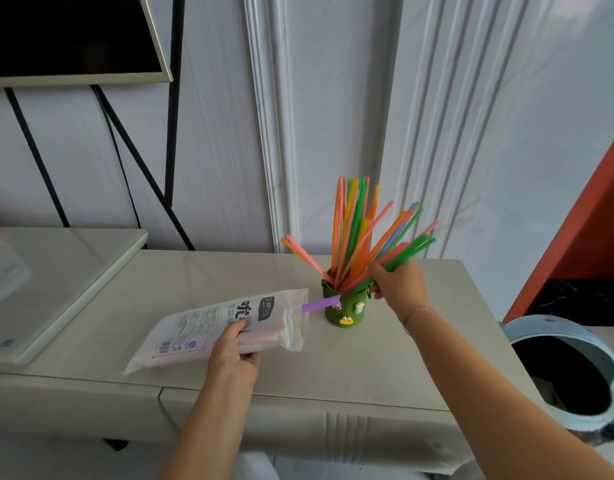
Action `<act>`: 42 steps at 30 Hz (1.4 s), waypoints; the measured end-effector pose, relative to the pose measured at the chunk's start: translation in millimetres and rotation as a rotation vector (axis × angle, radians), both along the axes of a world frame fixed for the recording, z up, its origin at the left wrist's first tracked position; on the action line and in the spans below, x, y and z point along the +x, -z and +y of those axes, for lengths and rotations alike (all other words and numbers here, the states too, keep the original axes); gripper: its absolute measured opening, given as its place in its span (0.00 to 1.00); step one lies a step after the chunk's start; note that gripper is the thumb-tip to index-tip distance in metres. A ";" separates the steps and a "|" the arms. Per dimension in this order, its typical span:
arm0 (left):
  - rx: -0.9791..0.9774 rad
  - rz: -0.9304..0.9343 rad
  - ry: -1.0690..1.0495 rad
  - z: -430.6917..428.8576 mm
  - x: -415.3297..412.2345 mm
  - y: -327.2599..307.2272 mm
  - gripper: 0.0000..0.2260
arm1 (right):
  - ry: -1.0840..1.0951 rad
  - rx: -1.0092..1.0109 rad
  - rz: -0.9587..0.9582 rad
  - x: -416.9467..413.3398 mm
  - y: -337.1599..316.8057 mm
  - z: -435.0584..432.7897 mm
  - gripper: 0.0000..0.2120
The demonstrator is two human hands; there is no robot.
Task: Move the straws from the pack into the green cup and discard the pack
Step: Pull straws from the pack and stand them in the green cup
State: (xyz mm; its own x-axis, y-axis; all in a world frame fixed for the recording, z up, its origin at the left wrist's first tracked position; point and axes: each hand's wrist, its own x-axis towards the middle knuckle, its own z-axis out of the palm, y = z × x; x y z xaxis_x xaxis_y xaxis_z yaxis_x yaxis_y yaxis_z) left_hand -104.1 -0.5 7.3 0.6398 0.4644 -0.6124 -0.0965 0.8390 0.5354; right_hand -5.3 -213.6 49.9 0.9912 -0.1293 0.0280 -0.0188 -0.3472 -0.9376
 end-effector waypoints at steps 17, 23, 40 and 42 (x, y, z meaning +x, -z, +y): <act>-0.010 0.027 0.029 -4.6 -0.4 0.8 0.06 | 0.093 0.212 -0.076 -9.7 9.9 -8.3 0.09; -0.003 0.015 0.032 -7.5 -1.5 -0.6 0.07 | 0.074 0.113 -0.092 -7.9 11.8 -2.7 0.06; 0.022 0.004 0.044 -4.5 -7.5 5.8 0.06 | -0.035 0.190 0.069 -32.4 32.3 1.5 0.19; 0.052 -0.003 0.038 -7.7 -7.7 6.5 0.12 | -0.116 0.294 0.218 -42.5 39.5 4.9 0.16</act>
State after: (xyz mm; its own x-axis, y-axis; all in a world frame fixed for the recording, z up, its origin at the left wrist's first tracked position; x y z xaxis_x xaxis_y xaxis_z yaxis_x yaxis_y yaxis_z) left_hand -111.8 -8.3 0.7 0.6593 0.4708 -0.5862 -0.0669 0.8133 0.5779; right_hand -47.7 -208.7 10.3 0.9784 0.0132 -0.2064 -0.2048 -0.0753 -0.9759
